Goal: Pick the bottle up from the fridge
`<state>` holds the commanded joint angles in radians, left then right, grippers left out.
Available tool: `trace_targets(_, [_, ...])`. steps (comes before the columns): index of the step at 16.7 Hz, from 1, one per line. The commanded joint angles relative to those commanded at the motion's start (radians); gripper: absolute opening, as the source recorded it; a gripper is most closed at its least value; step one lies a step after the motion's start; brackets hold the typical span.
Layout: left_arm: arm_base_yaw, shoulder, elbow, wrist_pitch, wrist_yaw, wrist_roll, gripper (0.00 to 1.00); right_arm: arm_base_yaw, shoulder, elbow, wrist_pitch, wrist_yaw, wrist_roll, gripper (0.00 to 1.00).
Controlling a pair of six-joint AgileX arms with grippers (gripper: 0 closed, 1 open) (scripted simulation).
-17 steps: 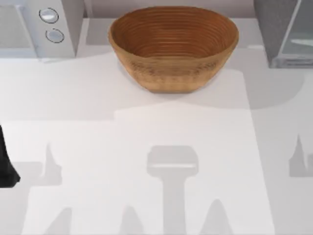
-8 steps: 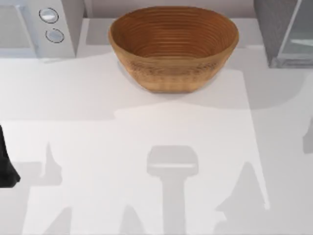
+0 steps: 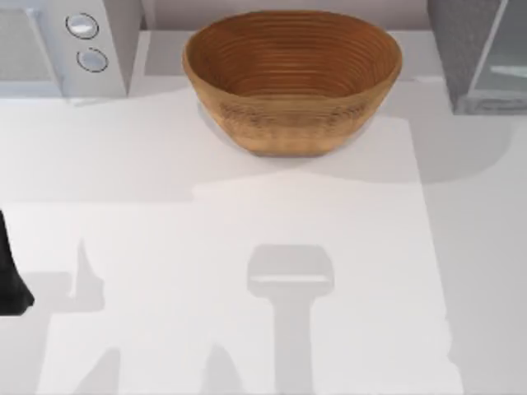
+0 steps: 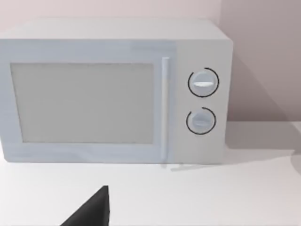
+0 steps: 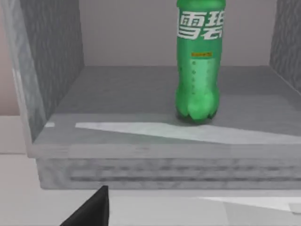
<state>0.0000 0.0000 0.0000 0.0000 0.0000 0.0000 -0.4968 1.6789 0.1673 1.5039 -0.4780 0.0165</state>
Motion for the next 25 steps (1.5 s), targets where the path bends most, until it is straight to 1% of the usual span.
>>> trace_targets(2, [0.0,0.0,0.0,0.0,0.0,0.0,1.0,-0.024,0.077,0.011,0.076,-0.023,0.001,1.0])
trace_targets(4, [0.0,0.0,0.0,0.0,0.0,0.0,1.0,-0.036,0.112,0.016,0.111,-0.035,0.001,1.0])
trace_targets(10, [0.0,0.0,0.0,0.0,0.0,0.0,1.0,-0.032,0.114,0.015,0.111,-0.034,0.001,1.0])
trace_targets(13, [0.0,0.0,0.0,0.0,0.0,0.0,1.0,-0.012,0.16,0.081,0.078,-0.012,-0.004,1.0])
trace_targets(16, [0.0,0.0,0.0,0.0,0.0,0.0,1.0,0.031,0.243,0.24,-0.003,0.036,-0.01,1.0])
trace_targets(22, [0.0,0.0,0.0,0.0,0.0,0.0,1.0,0.152,0.43,0.701,-0.243,0.165,-0.013,1.0])
trace_targets(25, [0.0,0.0,0.0,0.0,0.0,0.0,1.0,0.202,0.486,0.84,-0.341,0.217,-0.014,1.0])
